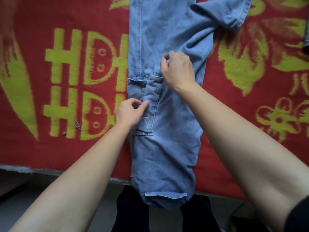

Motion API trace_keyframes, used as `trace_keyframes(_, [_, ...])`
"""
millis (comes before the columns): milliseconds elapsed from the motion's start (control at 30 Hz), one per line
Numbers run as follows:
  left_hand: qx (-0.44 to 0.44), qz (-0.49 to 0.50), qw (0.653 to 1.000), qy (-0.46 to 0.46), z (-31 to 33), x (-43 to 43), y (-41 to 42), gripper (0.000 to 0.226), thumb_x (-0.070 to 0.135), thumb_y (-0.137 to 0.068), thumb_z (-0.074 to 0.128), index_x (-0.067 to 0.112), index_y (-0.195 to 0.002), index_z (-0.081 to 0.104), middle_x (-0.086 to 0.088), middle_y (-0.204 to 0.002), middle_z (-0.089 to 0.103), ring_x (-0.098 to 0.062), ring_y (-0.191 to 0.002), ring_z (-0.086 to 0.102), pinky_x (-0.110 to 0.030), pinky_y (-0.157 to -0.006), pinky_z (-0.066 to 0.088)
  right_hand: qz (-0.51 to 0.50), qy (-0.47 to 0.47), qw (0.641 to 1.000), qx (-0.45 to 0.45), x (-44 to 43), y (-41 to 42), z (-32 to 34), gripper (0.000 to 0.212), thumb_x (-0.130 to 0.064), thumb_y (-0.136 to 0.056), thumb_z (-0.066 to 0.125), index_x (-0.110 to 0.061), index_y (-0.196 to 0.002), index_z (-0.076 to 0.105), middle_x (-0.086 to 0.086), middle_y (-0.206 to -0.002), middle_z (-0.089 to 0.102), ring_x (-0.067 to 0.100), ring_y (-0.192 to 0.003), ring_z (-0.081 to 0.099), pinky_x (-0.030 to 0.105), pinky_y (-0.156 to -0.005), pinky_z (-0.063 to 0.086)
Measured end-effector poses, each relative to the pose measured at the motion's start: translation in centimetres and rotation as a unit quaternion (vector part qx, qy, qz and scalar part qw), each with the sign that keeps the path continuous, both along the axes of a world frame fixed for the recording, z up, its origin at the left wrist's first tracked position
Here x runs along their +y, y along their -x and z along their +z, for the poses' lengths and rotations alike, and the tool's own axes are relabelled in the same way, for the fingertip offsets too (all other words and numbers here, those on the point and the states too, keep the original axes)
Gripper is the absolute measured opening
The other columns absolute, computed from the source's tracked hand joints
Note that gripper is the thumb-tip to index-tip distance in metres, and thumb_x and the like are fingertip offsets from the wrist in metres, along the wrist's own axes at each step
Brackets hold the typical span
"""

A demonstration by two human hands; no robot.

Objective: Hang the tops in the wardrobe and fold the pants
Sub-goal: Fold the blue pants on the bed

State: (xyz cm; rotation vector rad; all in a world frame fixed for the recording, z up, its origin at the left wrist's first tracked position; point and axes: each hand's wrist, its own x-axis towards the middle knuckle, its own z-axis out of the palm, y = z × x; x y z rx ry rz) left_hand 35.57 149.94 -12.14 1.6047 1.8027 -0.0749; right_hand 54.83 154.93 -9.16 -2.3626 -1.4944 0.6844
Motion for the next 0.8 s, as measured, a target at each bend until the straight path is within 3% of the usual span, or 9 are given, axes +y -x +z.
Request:
trace_keyframes(100, [-0.019,-0.052,0.998,0.024,-0.1,2.2,0.7,0.037,0.058,-0.078,0.07,0.028,-0.099,0.076,-0.004,-0.094,0.072,-0.021,-0.092,0.067,-0.031,-0.078,0.052,-0.11,0.085,0.989,0.059,3.7,1.0,-1.2,0.054,-0.047,-0.092,0.054,-0.005,-0.126,0.052,0.018,-0.13,0.057,0.035,-0.122,0.054,0.038,-0.096,0.043])
trace_keyframes(200, [-0.016,-0.083,0.996,0.043,-0.5,2.6,0.5,0.028,0.054,-0.08,0.07,0.029,-0.091,0.076,-0.001,-0.094,0.072,-0.022,-0.092,0.067,-0.034,-0.078,0.053,-0.14,0.133,0.981,0.037,4.1,1.4,-2.4,0.046,-0.026,-0.091,0.056,-0.003,-0.13,0.046,0.02,-0.137,0.052,0.036,-0.128,0.05,0.039,-0.101,0.042])
trace_keyframes(300, [-0.092,-0.04,0.993,0.066,-0.5,2.7,1.3,0.018,0.043,-0.082,0.072,0.026,-0.084,0.074,0.003,-0.088,0.073,-0.016,-0.086,0.067,-0.034,-0.08,0.053,-0.176,0.069,0.982,0.029,4.0,2.2,-2.5,0.034,-0.013,-0.092,0.045,-0.002,-0.124,0.053,0.021,-0.13,0.057,0.036,-0.124,0.051,0.036,-0.099,0.038])
trace_keyframes(400, [-0.183,0.008,0.981,0.069,-0.1,2.5,3.1,0.012,0.03,-0.083,0.075,0.02,-0.079,0.07,0.002,-0.079,0.07,-0.013,-0.072,0.06,-0.036,-0.077,0.053,-0.125,-0.003,0.991,0.042,4.5,4.7,-1.5,0.026,-0.013,-0.095,0.041,-0.008,-0.117,0.056,0.02,-0.123,0.059,0.032,-0.117,0.052,0.032,-0.092,0.032])
trace_keyframes(533, [-0.181,0.041,0.981,0.062,-1.3,2.5,6.3,0.013,0.028,-0.083,0.076,0.018,-0.077,0.07,0.001,-0.075,0.069,-0.014,-0.068,0.059,-0.035,-0.073,0.052,-0.018,-0.048,0.996,0.077,5.8,8.5,-1.4,0.032,-0.014,-0.096,0.042,-0.006,-0.123,0.056,0.019,-0.121,0.055,0.03,-0.115,0.051,0.033,-0.094,0.034])
trace_keyframes(700, [-0.156,0.047,0.984,0.075,-2.9,2.4,8.3,0.011,0.033,-0.084,0.074,0.024,-0.077,0.073,0.003,-0.079,0.073,-0.019,-0.077,0.068,-0.038,-0.074,0.055,0.123,0.132,0.979,0.099,5.9,9.7,-4.0,0.033,-0.015,-0.097,0.038,-0.006,-0.127,0.05,0.02,-0.125,0.047,0.033,-0.12,0.045,0.038,-0.102,0.04])
trace_keyframes(800, [-0.116,0.008,0.992,0.04,-2.8,3.1,7.7,0.005,0.032,-0.083,0.072,0.03,-0.082,0.067,0.007,-0.08,0.069,-0.019,-0.083,0.066,-0.036,-0.081,0.053,0.104,0.102,0.984,0.1,6.6,8.6,-3.8,0.028,-0.008,-0.091,0.038,-0.001,-0.109,0.057,0.025,-0.112,0.059,0.036,-0.112,0.05,0.035,-0.09,0.037])
